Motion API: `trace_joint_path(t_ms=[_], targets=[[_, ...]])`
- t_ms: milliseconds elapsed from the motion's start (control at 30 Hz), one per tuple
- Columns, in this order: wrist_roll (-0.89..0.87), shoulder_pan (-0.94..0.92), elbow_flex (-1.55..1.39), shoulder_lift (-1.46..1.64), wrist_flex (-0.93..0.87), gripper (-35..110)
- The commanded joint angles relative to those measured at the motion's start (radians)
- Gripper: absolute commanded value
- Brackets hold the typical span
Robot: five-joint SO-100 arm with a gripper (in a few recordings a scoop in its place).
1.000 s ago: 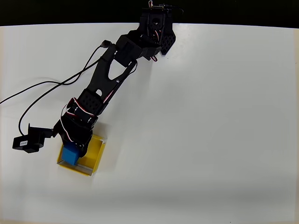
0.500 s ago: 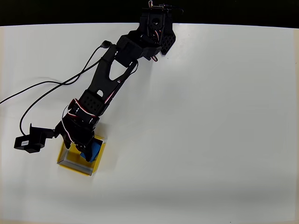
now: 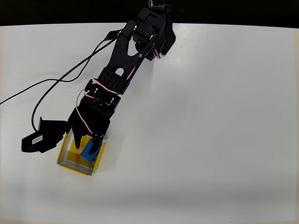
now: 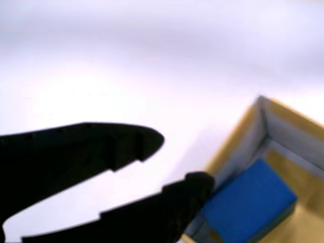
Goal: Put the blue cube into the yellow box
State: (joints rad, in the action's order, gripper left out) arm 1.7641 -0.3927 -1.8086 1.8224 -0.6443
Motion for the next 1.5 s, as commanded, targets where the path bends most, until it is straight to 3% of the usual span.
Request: trace_joint_path(t_ms=[0, 500, 700, 1067, 1467], targets=[[0.04, 0.052, -0.14, 0.276, 0.06, 6], [0.083, 0.299, -0.916, 0.943, 0.146, 0], [0.054, 0.318, -1.12, 1.17, 0.014, 0], [-0.014, 0.321, -1.267, 1.482, -0.397, 0], [-0.144, 0.327, -1.336, 1.522, -0.715, 0]])
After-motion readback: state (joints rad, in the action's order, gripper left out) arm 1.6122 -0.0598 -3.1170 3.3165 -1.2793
